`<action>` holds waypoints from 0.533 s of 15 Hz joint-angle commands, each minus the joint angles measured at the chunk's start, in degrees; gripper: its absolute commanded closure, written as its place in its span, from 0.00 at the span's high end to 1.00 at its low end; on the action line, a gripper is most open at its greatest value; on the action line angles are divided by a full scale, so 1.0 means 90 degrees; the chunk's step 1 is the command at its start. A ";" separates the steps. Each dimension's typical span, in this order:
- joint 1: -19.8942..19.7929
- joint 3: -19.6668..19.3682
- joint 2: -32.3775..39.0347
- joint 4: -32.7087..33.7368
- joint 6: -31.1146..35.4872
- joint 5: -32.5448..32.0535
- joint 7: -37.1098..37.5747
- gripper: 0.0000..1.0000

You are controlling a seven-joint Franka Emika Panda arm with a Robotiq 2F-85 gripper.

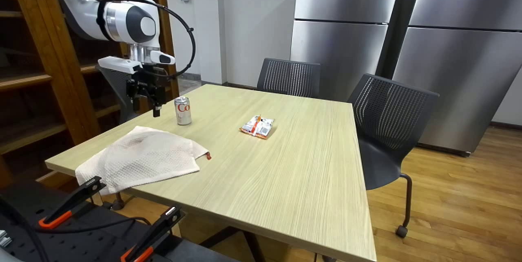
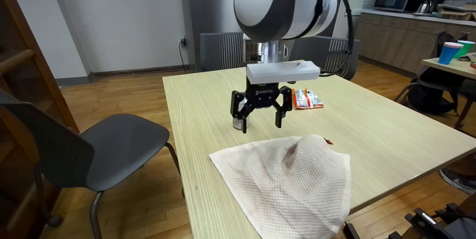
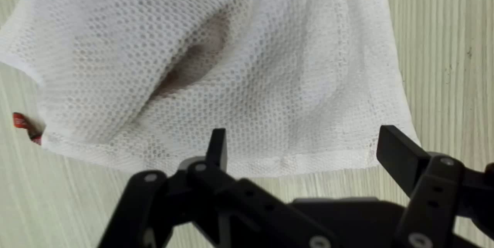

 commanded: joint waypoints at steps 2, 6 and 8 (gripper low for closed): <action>-0.0424 -0.0008 -0.0873 -0.0924 0.0087 -0.0239 -0.0538 1.00; -0.0797 -0.0066 -0.1333 -0.1432 0.0204 -0.0359 -0.0987 1.00; -0.0967 -0.0107 -0.1530 -0.1646 0.0264 -0.0405 -0.1221 1.00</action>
